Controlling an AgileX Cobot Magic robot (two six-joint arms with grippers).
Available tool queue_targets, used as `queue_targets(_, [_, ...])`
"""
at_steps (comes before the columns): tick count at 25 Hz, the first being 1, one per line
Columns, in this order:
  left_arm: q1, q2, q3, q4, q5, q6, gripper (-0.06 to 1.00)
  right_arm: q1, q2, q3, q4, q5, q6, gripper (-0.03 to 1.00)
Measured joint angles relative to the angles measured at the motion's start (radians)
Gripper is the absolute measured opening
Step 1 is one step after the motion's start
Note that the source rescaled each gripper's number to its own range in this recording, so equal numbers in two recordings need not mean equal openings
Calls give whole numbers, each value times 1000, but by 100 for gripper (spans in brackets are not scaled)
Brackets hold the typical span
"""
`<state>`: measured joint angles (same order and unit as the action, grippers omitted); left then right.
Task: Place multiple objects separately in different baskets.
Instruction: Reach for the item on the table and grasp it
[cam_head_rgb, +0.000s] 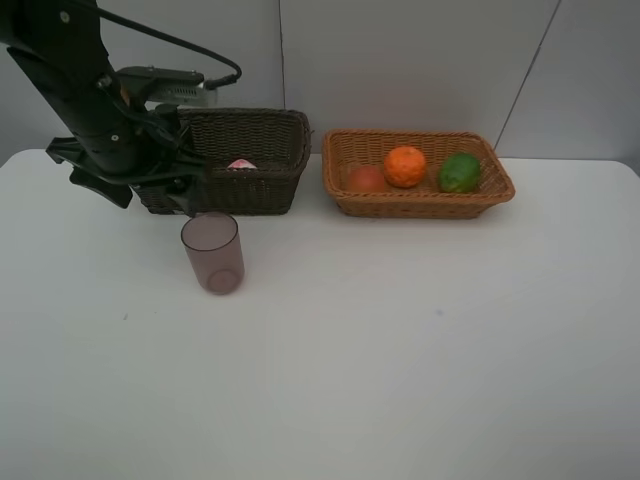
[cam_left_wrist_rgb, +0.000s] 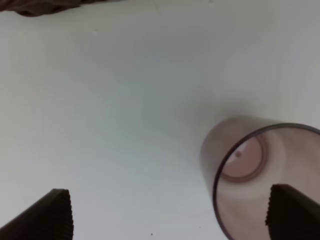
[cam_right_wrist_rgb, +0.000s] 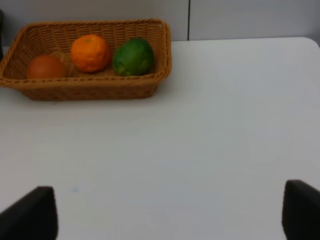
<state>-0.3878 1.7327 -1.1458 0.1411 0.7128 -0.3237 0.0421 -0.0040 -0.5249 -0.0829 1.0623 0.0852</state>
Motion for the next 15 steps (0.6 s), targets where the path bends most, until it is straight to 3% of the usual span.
queue_targets(15, [-23, 119, 0, -12, -42, -1, 100, 0, 0, 0, 0, 0, 0, 96])
